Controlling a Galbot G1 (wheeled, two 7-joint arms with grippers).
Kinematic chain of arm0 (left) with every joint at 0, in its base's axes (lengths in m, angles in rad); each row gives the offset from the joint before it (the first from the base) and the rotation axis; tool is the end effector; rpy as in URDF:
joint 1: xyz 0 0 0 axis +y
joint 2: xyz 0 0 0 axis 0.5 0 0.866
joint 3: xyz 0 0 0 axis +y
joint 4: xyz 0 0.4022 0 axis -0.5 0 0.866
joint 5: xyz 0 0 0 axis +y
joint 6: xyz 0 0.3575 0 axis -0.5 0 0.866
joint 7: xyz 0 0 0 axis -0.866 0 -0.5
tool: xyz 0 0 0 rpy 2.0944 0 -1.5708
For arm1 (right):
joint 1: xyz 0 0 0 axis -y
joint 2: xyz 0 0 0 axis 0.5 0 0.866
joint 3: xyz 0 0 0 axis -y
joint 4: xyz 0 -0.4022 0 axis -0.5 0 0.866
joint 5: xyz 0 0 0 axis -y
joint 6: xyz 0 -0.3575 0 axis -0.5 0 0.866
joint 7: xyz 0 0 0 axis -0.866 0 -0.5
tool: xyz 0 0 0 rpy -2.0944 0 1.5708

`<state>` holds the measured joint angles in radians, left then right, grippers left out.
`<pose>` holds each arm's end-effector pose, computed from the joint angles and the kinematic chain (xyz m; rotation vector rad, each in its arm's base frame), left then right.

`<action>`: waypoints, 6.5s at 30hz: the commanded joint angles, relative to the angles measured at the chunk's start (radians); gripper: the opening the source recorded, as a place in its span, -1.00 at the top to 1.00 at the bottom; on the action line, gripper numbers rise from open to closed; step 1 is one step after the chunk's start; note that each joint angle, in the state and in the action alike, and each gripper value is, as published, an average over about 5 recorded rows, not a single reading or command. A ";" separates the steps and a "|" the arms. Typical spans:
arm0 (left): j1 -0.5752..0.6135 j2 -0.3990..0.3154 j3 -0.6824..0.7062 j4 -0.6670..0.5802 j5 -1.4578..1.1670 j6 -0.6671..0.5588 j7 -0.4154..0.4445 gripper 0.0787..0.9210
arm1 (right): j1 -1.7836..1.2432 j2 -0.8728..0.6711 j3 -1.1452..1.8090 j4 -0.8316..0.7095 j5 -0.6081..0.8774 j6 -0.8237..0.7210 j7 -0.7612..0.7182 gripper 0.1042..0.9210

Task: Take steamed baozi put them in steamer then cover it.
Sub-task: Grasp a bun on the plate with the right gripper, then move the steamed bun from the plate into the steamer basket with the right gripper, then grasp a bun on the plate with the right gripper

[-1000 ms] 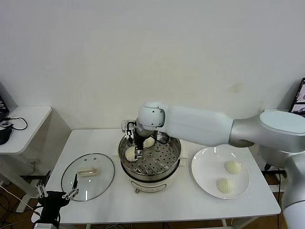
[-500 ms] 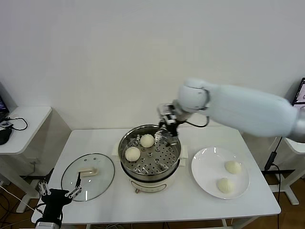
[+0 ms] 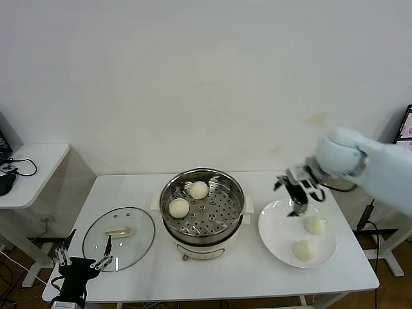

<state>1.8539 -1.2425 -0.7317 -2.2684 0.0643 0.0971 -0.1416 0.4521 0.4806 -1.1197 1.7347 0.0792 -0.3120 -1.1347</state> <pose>0.0807 0.1092 -0.2939 0.1270 -2.9264 -0.6843 0.4679 -0.1423 -0.0591 1.4056 -1.3377 1.5700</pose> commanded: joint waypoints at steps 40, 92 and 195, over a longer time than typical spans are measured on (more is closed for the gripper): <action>0.034 -0.030 -0.036 0.014 0.014 0.001 0.001 -0.77 | -0.795 0.022 0.525 -0.220 -0.302 0.037 0.088 -0.69; 0.032 -0.023 -0.061 0.004 0.001 -0.001 -0.002 -0.77 | 0.161 0.468 0.056 -0.150 0.143 0.002 0.091 -0.24; -0.010 0.049 -0.091 0.002 -0.069 0.037 0.025 -0.77 | -0.802 -0.023 0.698 -0.397 -0.345 0.106 0.070 -0.76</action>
<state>1.8343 -1.1916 -0.8131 -2.2646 -0.0006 0.1323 -0.1178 -0.1418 0.4101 -0.5811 1.4819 -0.1774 -0.2186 -1.0674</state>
